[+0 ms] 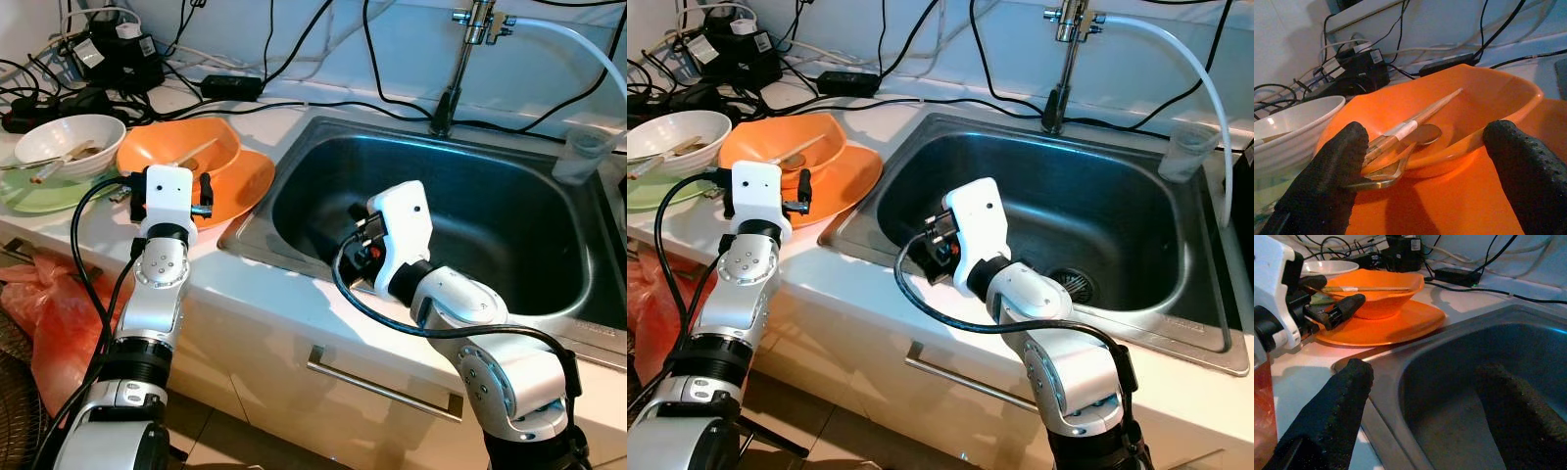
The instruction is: Kitchen organization
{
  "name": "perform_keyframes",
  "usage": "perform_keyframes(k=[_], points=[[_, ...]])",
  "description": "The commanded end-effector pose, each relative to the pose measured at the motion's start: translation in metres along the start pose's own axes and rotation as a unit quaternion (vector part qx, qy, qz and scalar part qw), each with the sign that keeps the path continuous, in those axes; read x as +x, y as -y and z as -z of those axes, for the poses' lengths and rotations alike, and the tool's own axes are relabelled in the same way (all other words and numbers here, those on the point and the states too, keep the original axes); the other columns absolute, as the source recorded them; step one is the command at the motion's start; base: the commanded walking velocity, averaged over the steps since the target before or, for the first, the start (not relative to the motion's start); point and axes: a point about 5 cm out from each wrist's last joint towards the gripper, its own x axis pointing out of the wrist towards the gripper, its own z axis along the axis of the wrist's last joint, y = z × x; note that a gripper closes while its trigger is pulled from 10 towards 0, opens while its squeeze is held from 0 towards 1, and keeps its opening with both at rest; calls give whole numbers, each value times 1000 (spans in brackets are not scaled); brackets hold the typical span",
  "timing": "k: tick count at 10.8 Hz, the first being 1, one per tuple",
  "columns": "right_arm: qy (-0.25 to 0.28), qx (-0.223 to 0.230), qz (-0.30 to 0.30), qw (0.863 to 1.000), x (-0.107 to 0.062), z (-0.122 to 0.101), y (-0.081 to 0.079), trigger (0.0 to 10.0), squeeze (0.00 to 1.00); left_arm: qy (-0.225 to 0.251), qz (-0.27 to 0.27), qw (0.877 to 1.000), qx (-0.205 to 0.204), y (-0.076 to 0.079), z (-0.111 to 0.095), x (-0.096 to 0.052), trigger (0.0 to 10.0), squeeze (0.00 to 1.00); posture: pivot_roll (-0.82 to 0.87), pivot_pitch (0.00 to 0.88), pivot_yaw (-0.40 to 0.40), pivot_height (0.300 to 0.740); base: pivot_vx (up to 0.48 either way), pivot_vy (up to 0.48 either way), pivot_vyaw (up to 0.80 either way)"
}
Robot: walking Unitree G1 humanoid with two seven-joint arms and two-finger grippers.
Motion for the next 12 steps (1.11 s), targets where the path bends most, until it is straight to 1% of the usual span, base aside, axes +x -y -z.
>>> perform_keyframes(k=[1,2,3,4,5,6,8,12], points=[[9,-3,6,1000,-1,-2,1,10000,0,2,-5,1000,-2,-6,-2,3,2392,0,-67,0,24,740,0,0,0],[8,-11,6,1000,-1,-2,1,10000,0,4,-3,1000,0,-6,-2,4,3647,0,-67,0,24,740,0,0,0],[9,-15,8,1000,-2,-2,1,10000,0,7,-4,1000,3,-7,-3,4,10000,0,-67,0,24,740,0,0,0],[13,-35,14,999,-1,-3,2,10000,0,8,1,1000,0,-6,-3,4,10000,0,-68,0,26,740,0,0,0],[16,-50,17,998,-1,-3,2,10000,0,8,6,1000,-6,-6,-2,4,1216,0,-68,0,24,740,0,0,0],[14,-47,19,999,-1,-2,3,10000,0,11,9,1000,-11,-5,-3,4,0,0,-68,0,24,740,0,0,0],[11,-35,13,999,-1,-1,1,10000,0,15,15,1000,-16,-3,-4,4,0,0,-68,0,24,740,0,0,0],[11,-27,-6,1000,-1,0,-2,10000,0,21,26,999,-25,1,-5,4,0,0,-70,0,28,740,0,0,0]])
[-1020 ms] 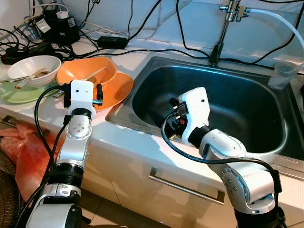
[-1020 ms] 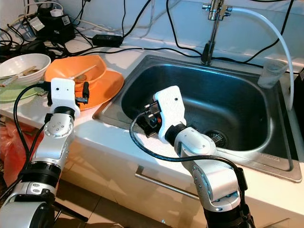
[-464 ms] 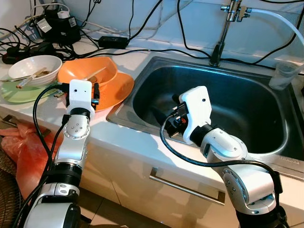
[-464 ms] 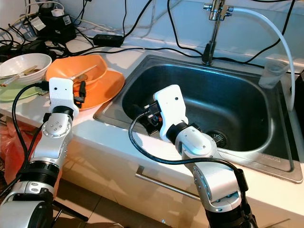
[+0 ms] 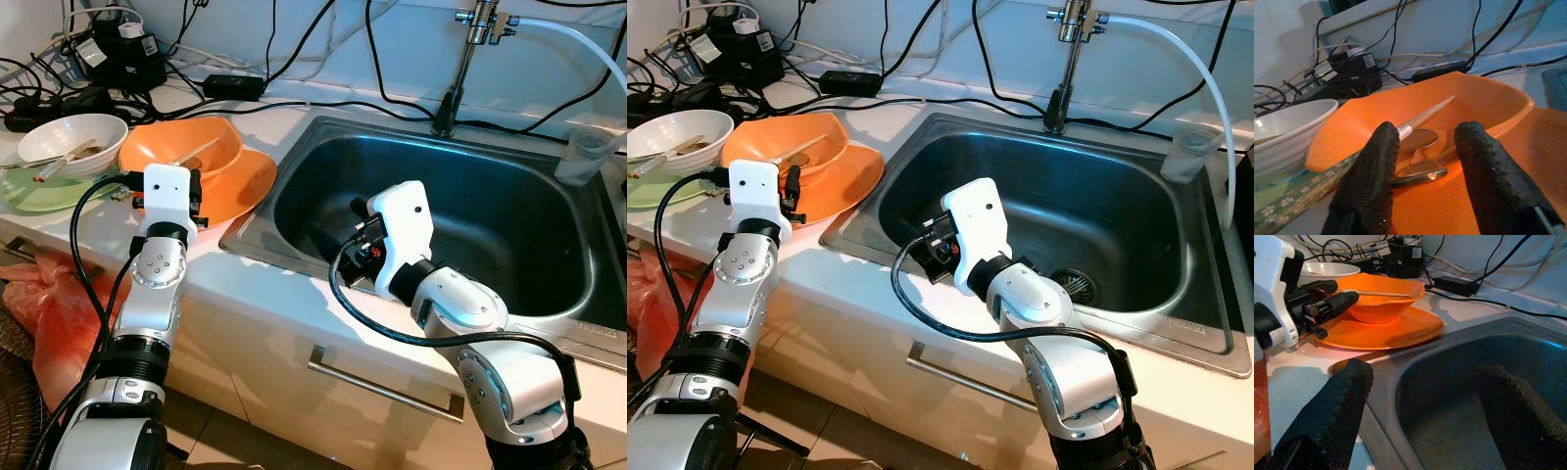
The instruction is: Kitchen organization
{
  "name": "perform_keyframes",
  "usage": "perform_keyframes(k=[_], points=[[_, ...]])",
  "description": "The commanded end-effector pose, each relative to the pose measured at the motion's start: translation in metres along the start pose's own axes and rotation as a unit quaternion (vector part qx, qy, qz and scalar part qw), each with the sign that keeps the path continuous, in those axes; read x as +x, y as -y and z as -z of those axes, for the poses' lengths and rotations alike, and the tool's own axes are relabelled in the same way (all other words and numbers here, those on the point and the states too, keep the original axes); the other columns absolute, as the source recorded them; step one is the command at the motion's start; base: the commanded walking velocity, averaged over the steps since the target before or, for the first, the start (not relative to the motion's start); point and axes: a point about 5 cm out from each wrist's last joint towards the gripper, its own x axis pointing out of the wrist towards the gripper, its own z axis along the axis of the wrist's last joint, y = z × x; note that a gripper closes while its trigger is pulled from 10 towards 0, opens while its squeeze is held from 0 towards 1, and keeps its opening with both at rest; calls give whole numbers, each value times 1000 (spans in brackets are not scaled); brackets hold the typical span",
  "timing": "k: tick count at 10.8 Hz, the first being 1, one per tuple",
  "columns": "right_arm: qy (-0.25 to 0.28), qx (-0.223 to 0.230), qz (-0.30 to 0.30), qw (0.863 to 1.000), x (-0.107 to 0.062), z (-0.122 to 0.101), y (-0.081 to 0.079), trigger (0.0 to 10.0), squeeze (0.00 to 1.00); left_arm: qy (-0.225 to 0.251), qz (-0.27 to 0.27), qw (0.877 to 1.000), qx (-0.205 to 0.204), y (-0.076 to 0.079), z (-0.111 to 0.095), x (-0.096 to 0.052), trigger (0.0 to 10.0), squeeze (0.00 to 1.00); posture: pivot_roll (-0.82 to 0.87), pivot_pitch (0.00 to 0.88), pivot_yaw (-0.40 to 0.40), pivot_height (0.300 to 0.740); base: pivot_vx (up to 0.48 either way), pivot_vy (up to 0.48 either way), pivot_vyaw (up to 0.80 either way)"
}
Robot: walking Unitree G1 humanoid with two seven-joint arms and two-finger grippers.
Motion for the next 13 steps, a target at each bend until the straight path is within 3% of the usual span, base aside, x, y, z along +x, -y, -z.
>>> perform_keyframes(k=[1,9,13], points=[[-2,1,-7,1000,0,1,-2,10000,0,6,8,1000,-5,2,-4,4,0,0,-70,0,27,740,0,0,0],[7,3,-28,1000,-1,-2,-5,10000,0,43,19,999,-13,7,-15,4,0,0,-71,0,23,740,0,0,0],[8,4,-32,999,-1,-2,-5,10000,0,85,25,996,-21,12,-30,4,0,0,-70,0,19,740,0,0,0]])
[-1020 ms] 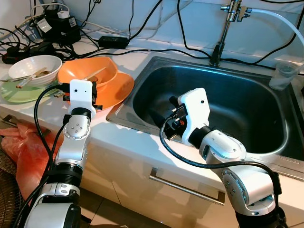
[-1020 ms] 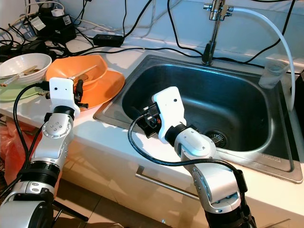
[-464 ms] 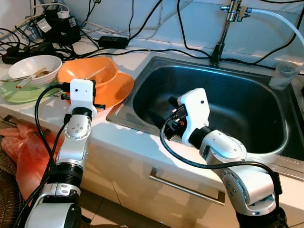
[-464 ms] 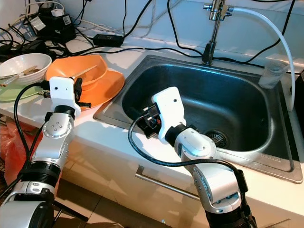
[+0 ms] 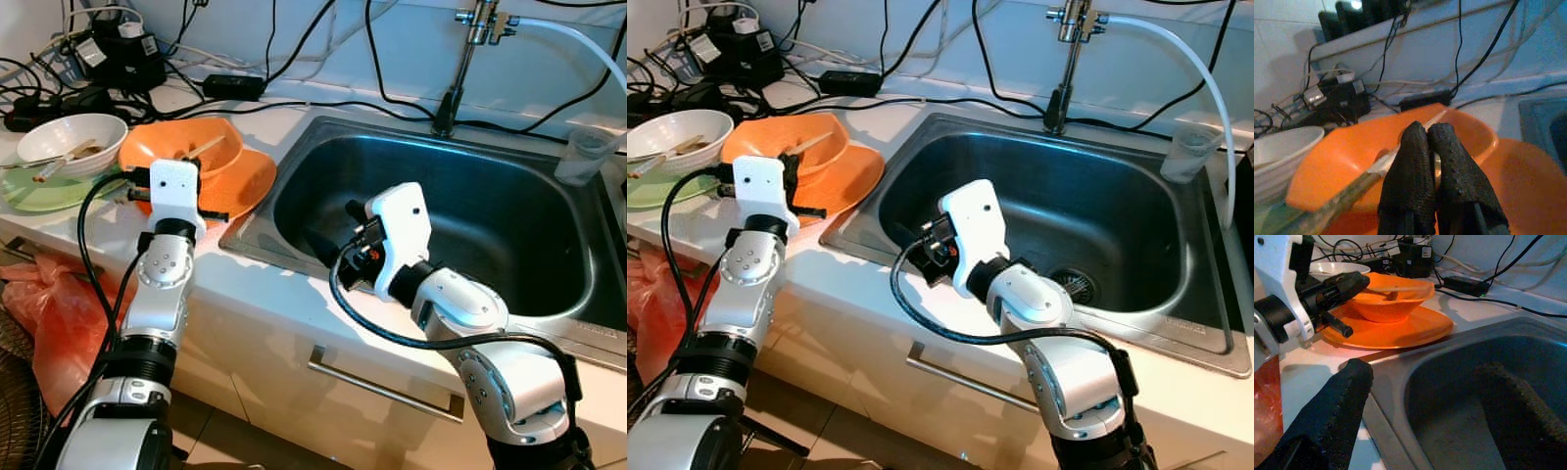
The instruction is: Kitchen organization
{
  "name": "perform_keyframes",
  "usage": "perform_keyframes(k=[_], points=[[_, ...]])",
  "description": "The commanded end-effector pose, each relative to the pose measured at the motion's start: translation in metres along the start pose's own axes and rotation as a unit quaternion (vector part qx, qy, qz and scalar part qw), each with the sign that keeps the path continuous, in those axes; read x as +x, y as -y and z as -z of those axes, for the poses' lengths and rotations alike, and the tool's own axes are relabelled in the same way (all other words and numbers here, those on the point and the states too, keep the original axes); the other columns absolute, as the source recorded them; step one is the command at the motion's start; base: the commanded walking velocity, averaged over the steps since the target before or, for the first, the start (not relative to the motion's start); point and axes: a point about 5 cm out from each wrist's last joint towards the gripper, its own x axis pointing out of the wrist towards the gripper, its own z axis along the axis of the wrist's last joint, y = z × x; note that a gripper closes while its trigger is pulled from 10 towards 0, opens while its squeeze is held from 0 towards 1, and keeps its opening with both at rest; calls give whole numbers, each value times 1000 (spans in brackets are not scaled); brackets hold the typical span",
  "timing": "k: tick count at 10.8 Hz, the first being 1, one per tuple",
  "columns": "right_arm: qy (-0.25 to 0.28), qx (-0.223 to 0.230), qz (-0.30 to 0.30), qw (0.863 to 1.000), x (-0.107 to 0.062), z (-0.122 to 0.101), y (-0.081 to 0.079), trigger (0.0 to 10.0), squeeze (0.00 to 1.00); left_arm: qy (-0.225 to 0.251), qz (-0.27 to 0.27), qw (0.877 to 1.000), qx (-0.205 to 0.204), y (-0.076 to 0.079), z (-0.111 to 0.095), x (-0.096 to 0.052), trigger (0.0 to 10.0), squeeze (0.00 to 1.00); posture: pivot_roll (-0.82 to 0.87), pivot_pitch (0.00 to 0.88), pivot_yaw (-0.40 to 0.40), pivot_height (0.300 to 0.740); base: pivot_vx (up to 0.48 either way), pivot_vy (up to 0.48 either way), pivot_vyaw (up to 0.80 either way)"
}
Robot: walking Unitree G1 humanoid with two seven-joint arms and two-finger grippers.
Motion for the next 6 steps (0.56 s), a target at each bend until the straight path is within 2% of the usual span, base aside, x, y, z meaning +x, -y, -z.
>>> perform_keyframes(k=[1,3,6], points=[[9,0,-13,1000,0,-3,-3,10000,0,35,10,999,-5,4,-17,6,0,0,-69,0,19,740,0,0,0],[9,-2,-12,1000,0,-3,-3,10000,0,31,15,999,-18,7,-18,7,0,0,-71,0,21,740,0,0,0],[5,-4,-10,1000,0,-1,-3,10000,0,-11,21,999,-27,9,-6,7,0,0,-73,0,22,740,0,0,0]])
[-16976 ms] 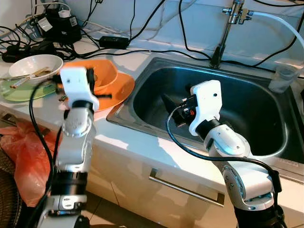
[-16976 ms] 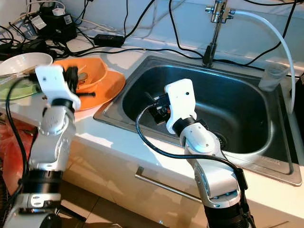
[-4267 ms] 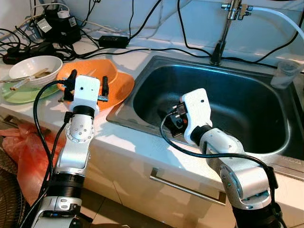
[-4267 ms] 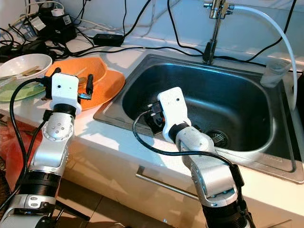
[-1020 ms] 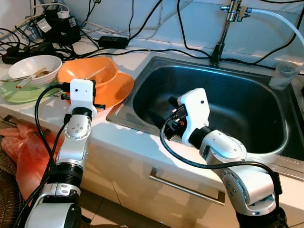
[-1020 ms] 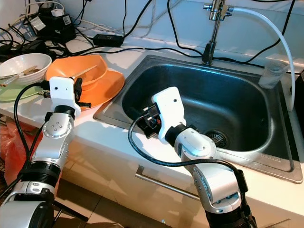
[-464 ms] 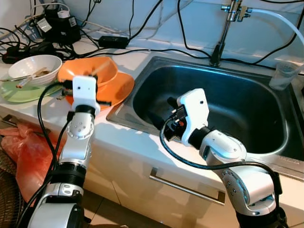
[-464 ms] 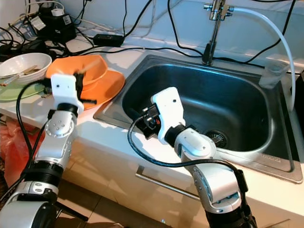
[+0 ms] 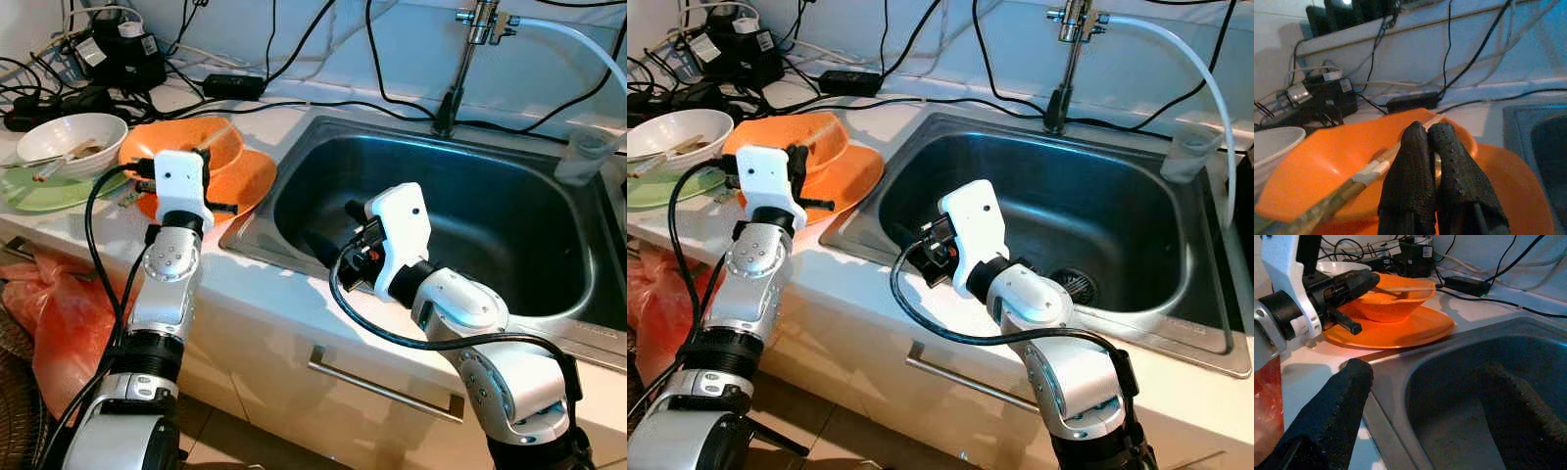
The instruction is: Kitchen organization
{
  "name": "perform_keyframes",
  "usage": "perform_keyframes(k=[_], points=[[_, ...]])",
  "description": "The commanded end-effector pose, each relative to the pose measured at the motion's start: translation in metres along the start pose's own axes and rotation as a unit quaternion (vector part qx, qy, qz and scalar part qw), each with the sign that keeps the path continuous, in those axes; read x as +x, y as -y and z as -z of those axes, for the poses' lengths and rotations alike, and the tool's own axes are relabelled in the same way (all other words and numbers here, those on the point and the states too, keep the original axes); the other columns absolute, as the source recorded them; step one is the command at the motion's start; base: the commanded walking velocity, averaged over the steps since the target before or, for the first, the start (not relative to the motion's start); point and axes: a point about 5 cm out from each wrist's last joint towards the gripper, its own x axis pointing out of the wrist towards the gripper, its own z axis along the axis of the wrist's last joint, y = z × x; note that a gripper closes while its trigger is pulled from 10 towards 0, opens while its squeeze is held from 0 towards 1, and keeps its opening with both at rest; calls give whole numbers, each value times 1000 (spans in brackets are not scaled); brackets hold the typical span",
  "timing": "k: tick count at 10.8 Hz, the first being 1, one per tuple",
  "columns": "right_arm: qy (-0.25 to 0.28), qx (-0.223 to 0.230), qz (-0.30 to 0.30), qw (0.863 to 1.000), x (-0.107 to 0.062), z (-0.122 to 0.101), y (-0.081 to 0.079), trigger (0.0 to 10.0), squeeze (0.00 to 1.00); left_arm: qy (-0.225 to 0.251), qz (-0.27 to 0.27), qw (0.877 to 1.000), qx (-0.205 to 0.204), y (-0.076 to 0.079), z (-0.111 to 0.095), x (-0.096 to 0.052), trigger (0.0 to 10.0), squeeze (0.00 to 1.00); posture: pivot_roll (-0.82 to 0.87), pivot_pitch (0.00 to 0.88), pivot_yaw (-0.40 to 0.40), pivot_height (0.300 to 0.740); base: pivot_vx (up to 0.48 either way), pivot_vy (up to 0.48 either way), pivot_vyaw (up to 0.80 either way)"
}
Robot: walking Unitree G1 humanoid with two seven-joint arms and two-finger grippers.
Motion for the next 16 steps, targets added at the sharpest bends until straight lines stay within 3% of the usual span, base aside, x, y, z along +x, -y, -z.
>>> perform_keyframes(k=[1,6,9,12,16], points=[[5,-3,-8,1000,0,-1,-3,10000,0,-1,5,1000,-2,1,-2,3,0,0,-72,0,19,740,0,0,0],[1,-3,-8,1000,-1,0,-4,10000,0,-60,32,996,-53,7,10,6,0,0,-73,0,20,740,0,0,0],[-1,-4,-7,1000,-2,0,-4,10000,0,-81,17,993,-83,-4,6,17,0,0,-79,0,20,740,0,0,0],[-2,-4,-6,1000,-2,0,-4,10000,0,-93,13,992,-80,-9,4,21,0,0,-79,0,19,740,0,0,0],[-1,-6,-6,1000,-1,0,-3,10000,0,-119,25,989,-87,1,2,13,0,0,-73,0,14,740,0,0,0]])
